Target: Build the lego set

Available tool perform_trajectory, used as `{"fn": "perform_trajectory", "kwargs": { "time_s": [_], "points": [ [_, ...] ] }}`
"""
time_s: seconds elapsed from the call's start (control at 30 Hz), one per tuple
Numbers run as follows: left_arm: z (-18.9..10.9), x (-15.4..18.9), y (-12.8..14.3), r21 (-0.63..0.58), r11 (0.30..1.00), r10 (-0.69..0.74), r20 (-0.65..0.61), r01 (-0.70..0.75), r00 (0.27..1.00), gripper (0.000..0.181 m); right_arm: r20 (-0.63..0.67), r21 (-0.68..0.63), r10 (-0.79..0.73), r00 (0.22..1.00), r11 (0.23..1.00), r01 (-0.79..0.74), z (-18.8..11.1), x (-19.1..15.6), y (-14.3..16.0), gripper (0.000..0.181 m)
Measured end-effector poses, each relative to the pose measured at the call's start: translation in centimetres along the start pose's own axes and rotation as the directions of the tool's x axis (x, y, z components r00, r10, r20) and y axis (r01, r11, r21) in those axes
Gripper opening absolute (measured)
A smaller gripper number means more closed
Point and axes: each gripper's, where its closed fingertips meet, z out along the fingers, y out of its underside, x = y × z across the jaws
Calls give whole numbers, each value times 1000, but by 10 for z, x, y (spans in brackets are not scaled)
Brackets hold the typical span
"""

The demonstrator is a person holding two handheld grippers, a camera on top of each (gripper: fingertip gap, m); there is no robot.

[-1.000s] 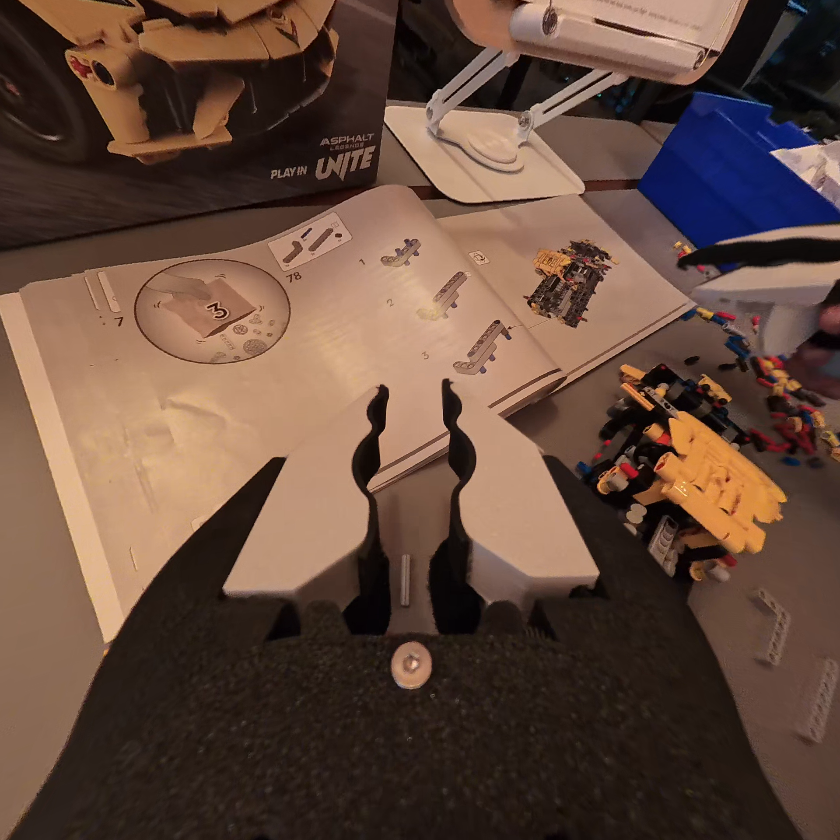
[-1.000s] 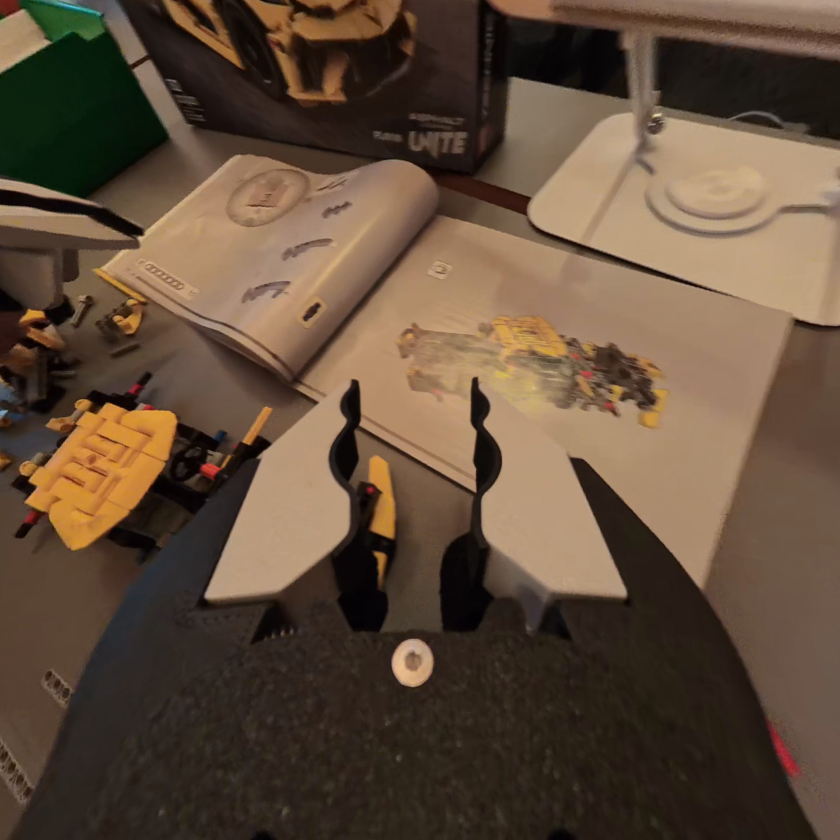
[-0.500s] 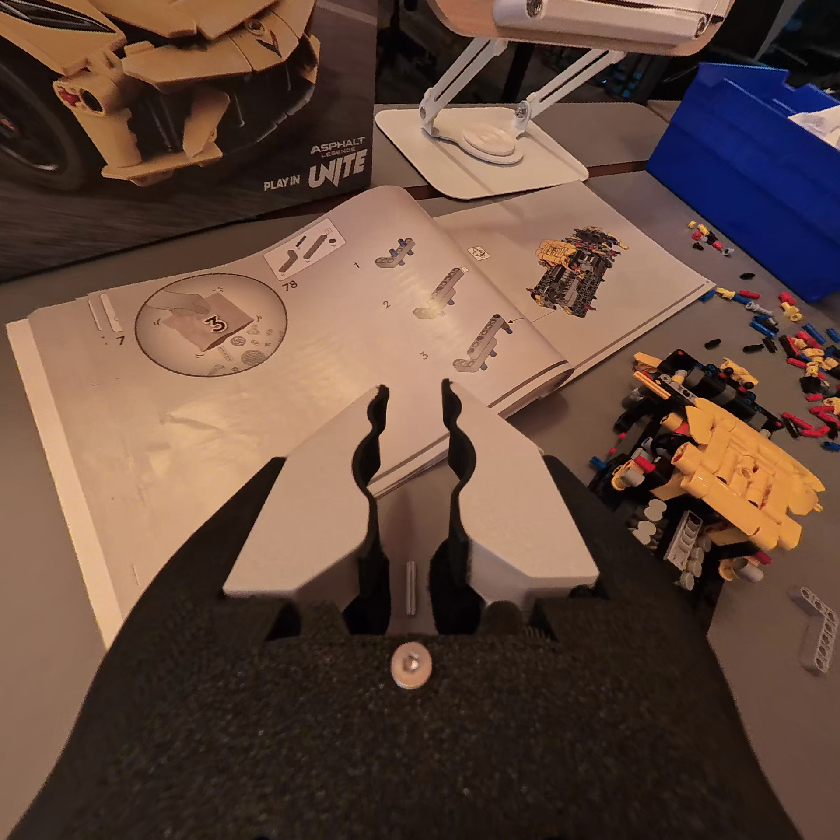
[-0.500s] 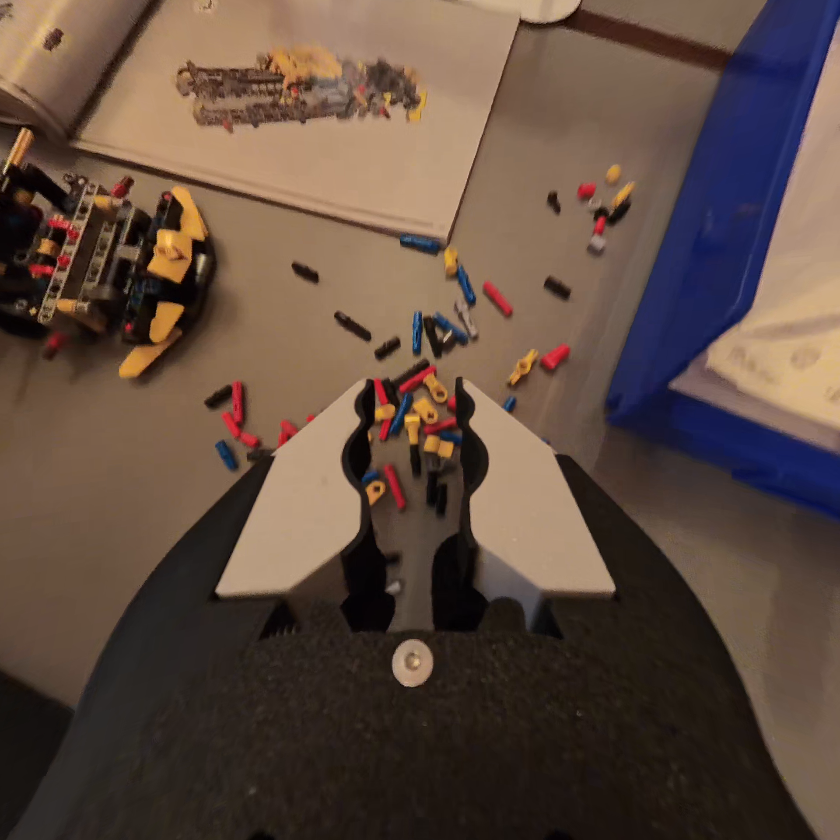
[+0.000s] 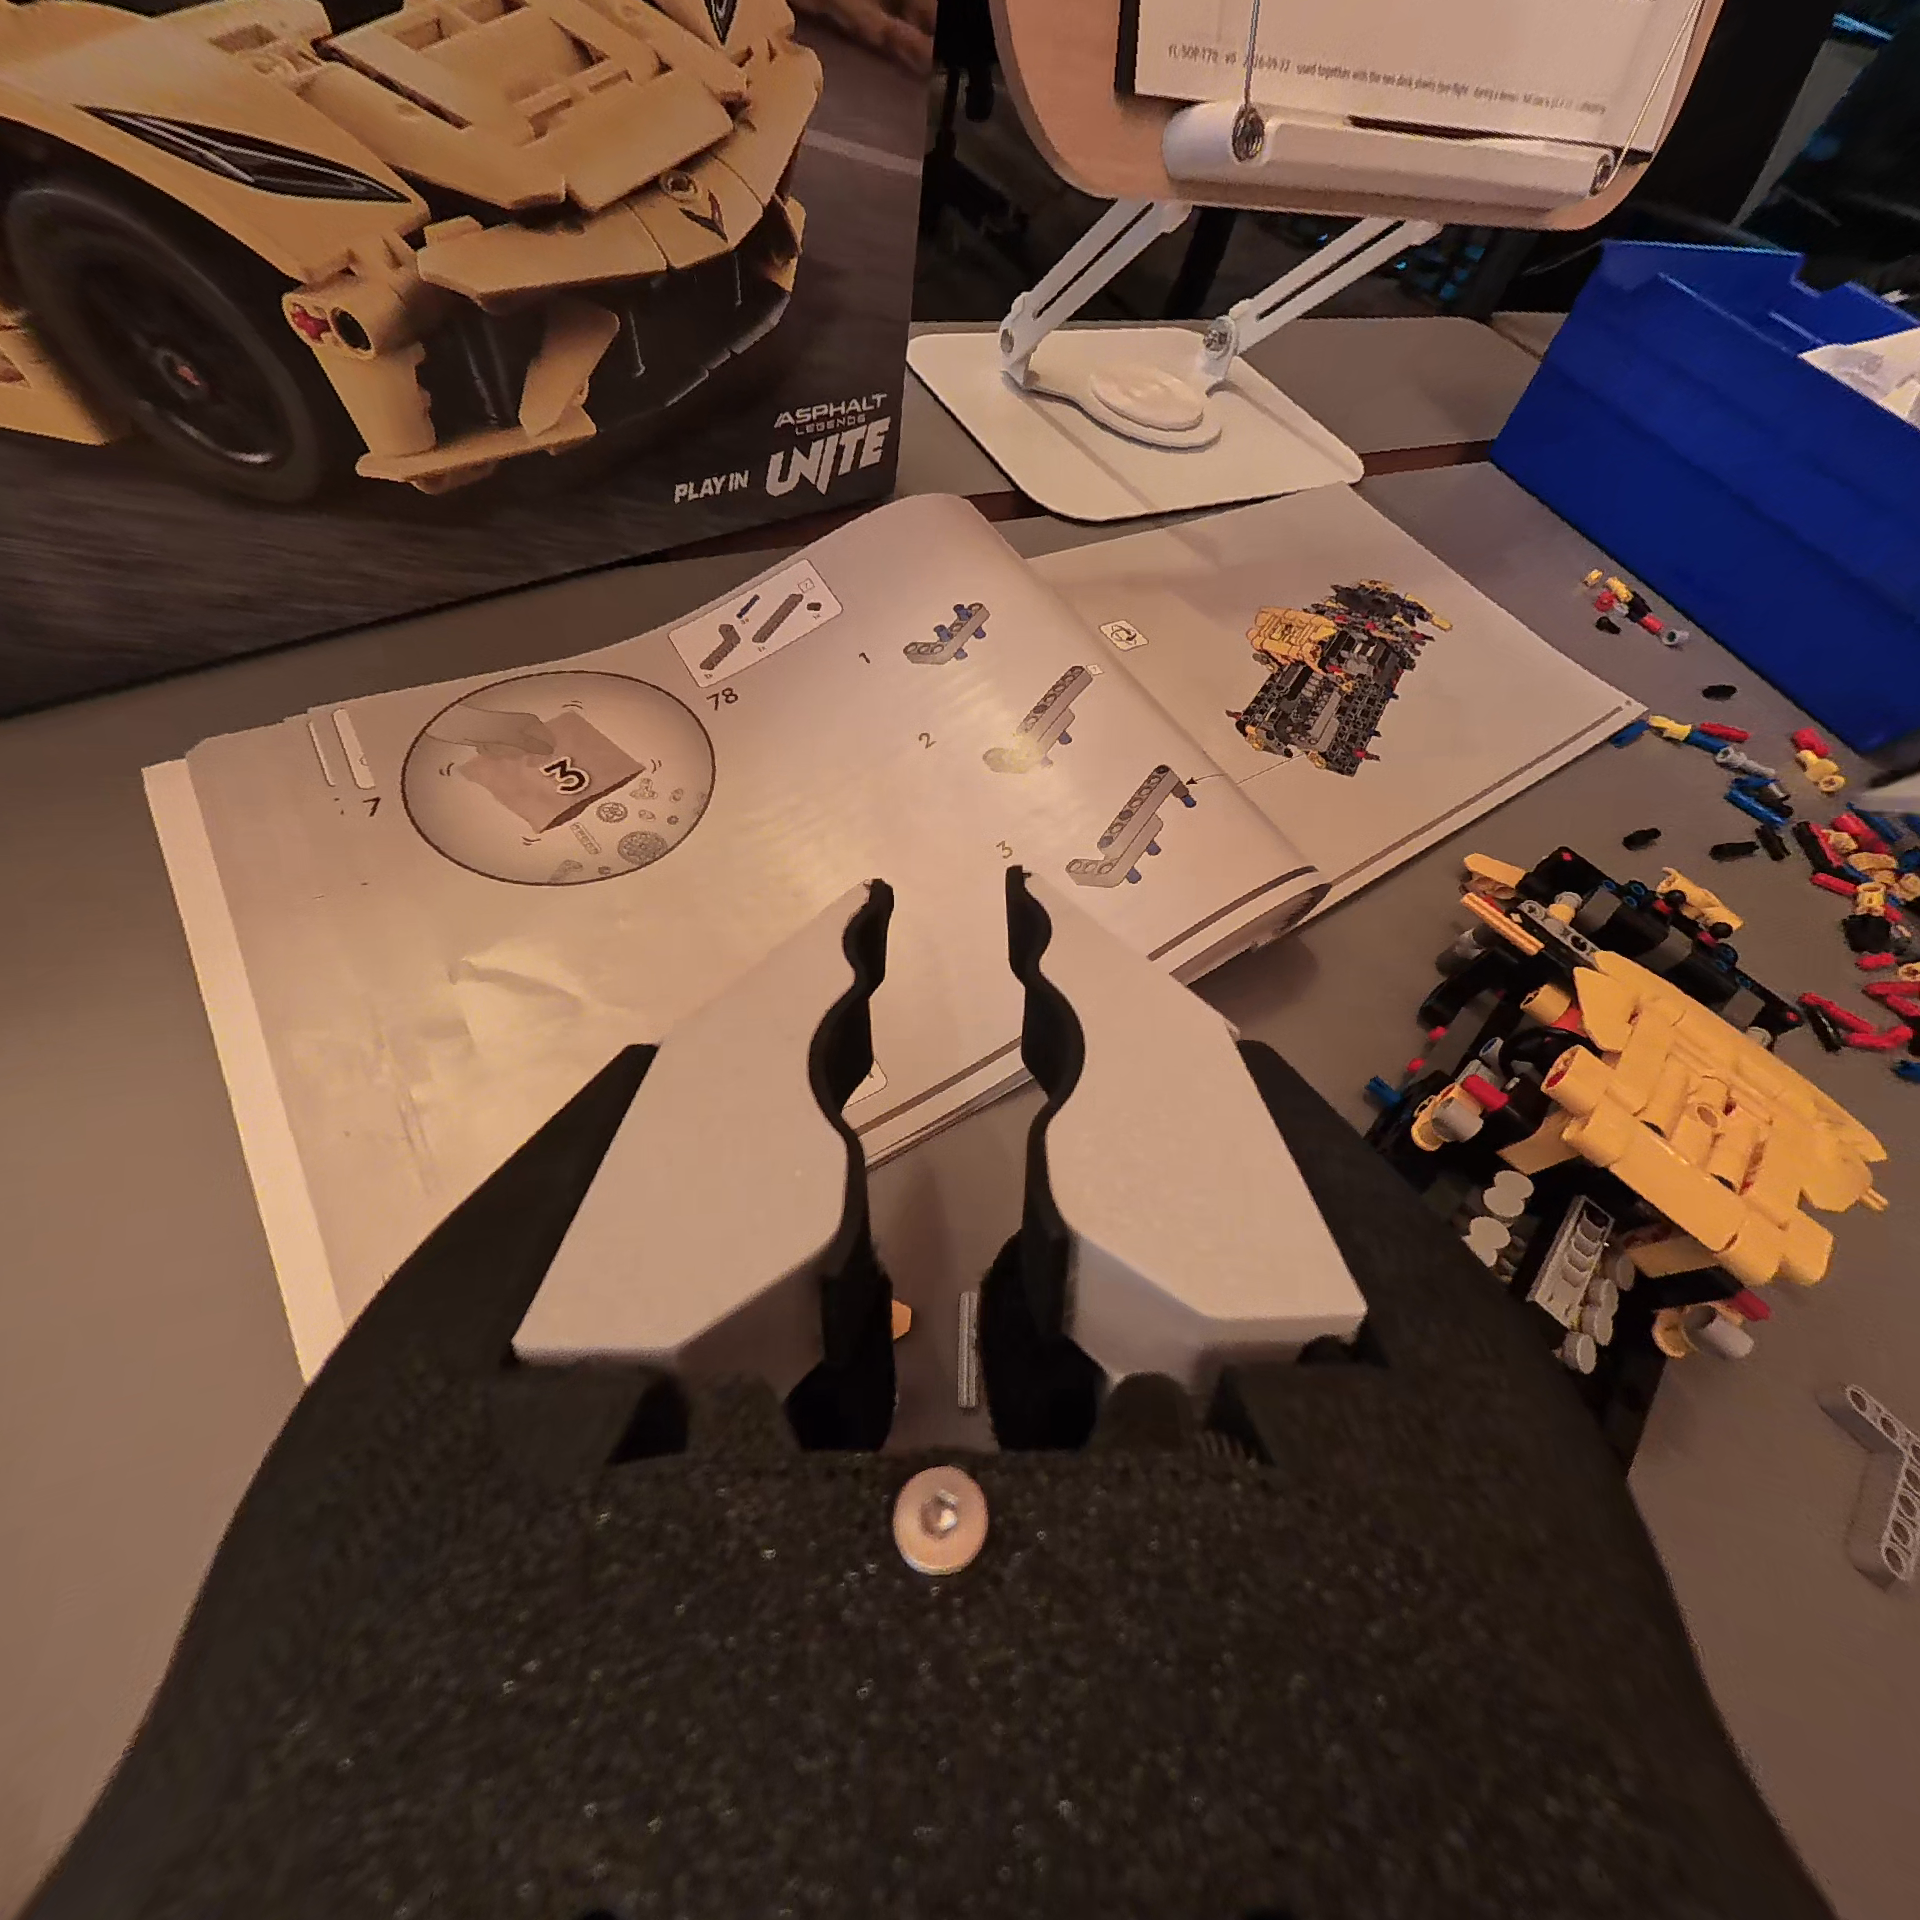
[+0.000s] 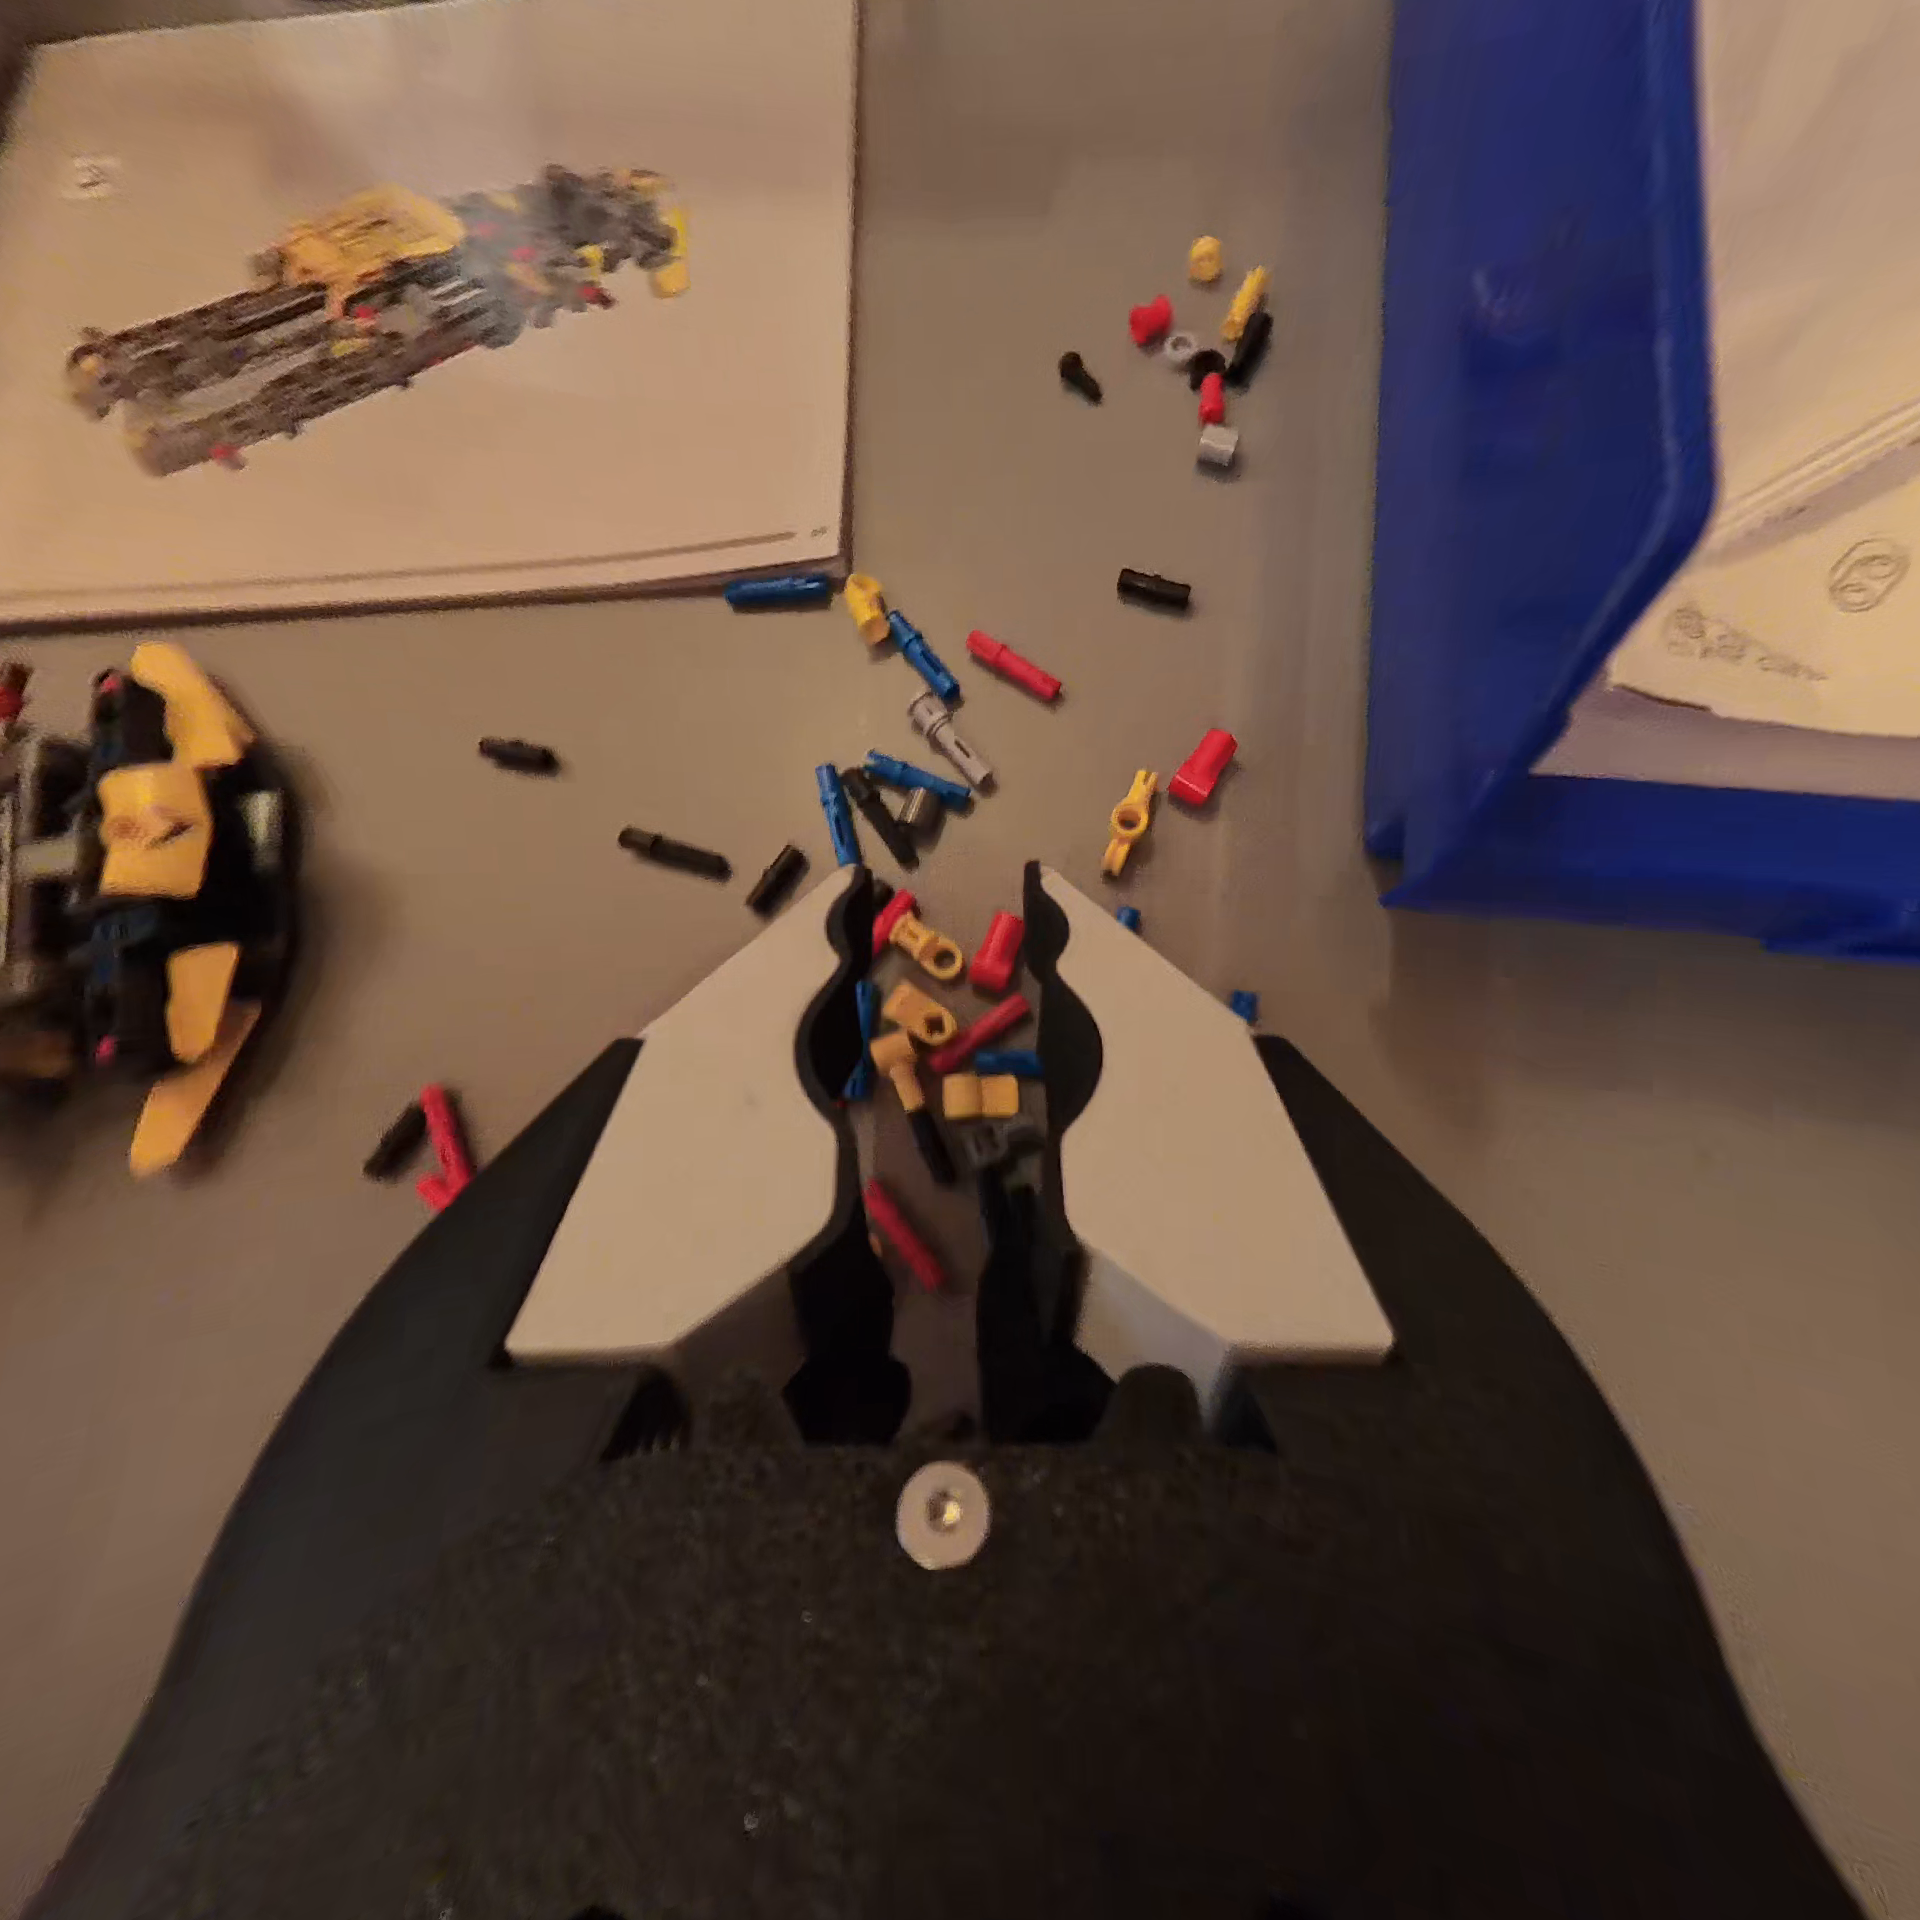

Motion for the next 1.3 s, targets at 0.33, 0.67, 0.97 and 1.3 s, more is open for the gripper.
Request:
{"fn": "perform_trajectory", "kwargs": {
  "time_s": [0.33,0.67,0.97,1.3],
  "points": [
    [-1,2,-1,3,1000,6,1,-6,1000,23,-98,-9,83,992,996,-84,20,-3,-7,18],
    [0,5,1,-9,999,34,11,-34,999,22,-92,-15,84,992,996,-85,27,-3,-2,14],
    [0,4,1,-8,1000,22,5,-22,1000,22,-65,43,32,997,999,-29,8,-3,-8,5],
    [-1,6,0,-3,1000,24,1,-24,1000,22,14,246,-201,979,950,192,-39,-34,-16,5]
  ]
}}
